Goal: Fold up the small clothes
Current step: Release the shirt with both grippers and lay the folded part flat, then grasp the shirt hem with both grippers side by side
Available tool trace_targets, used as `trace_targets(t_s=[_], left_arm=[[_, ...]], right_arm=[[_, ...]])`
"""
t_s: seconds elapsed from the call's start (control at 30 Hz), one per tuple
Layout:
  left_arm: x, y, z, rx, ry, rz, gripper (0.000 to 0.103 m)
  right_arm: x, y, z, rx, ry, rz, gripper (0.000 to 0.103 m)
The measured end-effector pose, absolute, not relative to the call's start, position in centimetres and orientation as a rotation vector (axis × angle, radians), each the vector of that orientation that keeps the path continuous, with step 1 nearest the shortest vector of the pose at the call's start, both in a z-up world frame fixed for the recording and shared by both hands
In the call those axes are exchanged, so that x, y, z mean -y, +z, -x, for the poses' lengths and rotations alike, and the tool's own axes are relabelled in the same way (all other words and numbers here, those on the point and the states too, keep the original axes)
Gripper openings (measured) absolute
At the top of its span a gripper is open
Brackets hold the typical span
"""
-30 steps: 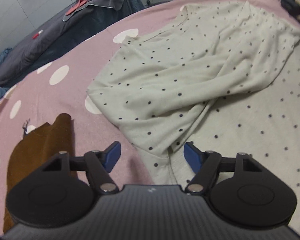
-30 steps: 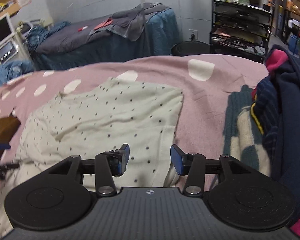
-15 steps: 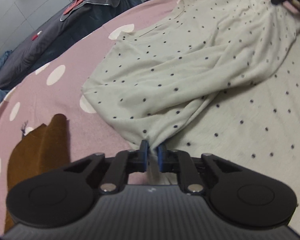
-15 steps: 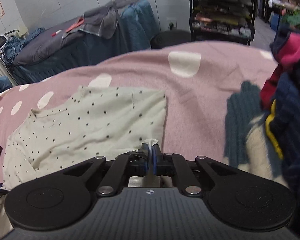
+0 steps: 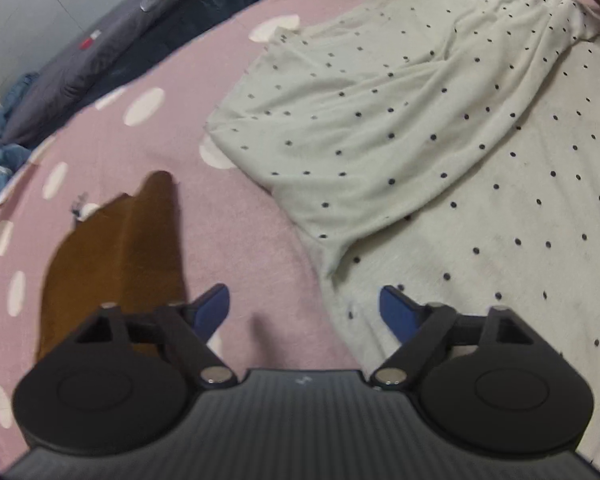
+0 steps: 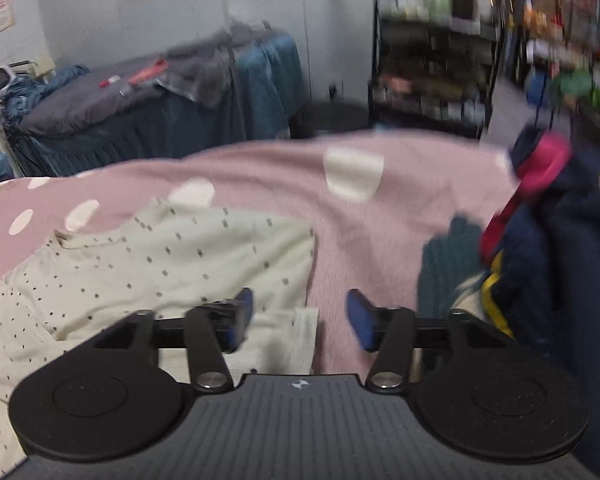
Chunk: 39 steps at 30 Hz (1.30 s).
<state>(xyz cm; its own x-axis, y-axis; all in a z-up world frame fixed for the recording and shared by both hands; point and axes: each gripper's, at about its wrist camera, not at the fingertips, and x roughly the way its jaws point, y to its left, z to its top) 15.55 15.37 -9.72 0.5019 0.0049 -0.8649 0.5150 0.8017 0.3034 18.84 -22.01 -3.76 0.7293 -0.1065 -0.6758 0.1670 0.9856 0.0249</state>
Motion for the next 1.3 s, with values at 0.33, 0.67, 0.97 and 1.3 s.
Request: trace_targets(t_s=[0.33, 0.67, 0.97, 1.3], left_arm=[[-13.3, -12.0, -13.4, -1.010, -0.374, -0.373, 0.083], [-15.8, -6.0, -6.5, -0.886, -0.349, -0.311, 0.103], [-12.3, -6.6, -0.3, -0.944, -0.228, -0.337, 0.103], [-11.1, -6.4, 2.5, -0.966, -0.212, -0.241, 0.103]], right_arm=[[19.3, -9.1, -17.4, -0.950, 0.015, -0.083, 0.035], [18.9, -1.1, -8.1, -0.839, 0.163, -0.083, 0.103], [15.7, -2.2, 0.3, -0.885, 0.189, 0.012, 0.103], [14.6, -3.3, 3.7, -0.904, 0.194, -0.068, 0.103]])
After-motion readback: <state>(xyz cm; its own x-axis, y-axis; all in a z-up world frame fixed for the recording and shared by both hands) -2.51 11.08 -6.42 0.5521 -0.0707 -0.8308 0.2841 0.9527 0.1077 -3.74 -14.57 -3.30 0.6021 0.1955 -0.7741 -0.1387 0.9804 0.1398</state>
